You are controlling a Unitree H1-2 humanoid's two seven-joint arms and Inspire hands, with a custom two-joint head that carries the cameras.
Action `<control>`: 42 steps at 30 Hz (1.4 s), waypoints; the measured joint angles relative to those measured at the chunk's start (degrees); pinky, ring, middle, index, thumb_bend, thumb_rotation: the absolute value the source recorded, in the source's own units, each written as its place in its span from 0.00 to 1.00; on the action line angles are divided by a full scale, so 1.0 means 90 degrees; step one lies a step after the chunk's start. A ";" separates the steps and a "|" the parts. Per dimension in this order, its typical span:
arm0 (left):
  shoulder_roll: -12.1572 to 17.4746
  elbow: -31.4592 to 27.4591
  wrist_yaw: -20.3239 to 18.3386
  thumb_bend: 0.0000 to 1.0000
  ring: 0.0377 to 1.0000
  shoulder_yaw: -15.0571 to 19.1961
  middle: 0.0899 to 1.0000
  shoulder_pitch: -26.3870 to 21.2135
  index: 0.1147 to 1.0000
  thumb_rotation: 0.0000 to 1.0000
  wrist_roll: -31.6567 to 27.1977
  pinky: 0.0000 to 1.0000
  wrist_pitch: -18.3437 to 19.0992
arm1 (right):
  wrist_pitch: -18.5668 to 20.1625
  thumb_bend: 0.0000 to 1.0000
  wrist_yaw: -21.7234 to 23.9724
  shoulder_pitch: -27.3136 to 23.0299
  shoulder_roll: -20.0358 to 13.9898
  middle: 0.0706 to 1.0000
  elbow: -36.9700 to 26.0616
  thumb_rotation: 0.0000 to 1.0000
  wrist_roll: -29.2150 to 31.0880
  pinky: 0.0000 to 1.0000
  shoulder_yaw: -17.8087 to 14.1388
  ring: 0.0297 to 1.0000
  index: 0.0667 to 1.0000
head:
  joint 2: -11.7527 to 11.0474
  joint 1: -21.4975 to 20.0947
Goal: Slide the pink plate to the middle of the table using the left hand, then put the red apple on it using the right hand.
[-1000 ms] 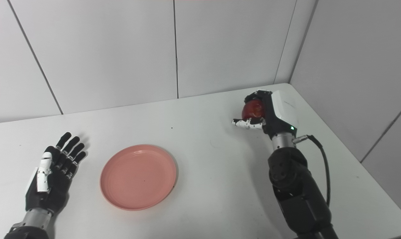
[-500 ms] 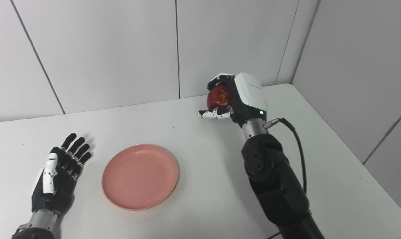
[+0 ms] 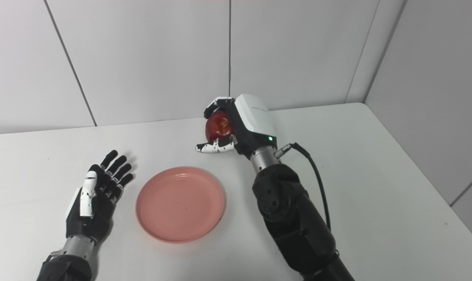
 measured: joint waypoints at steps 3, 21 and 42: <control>-0.0028 -0.0011 0.0037 0.36 0.89 -0.0022 0.89 0.0004 0.86 1.00 0.0062 0.89 0.0000 | -0.0008 0.53 0.0043 0.0001 0.0122 0.39 0.0024 0.00 -0.0041 0.28 0.0186 0.33 0.49 | 0.0049 0.0138; -0.0274 -0.0284 0.0324 0.37 0.89 -0.0125 0.89 0.0109 0.87 1.00 0.0361 0.89 0.0214 | -0.0306 0.52 0.0251 0.0113 0.0420 0.38 0.0013 0.00 -0.0025 0.25 0.0603 0.30 0.49 | 0.0215 0.0997; -0.0398 -0.0313 0.0538 0.37 0.89 -0.0260 0.89 0.0120 0.86 1.00 0.0634 0.88 0.0206 | -0.0982 0.53 0.0003 0.0690 0.0503 0.39 0.0706 0.00 0.0063 0.21 0.0742 0.27 0.47 | 0.0322 0.1407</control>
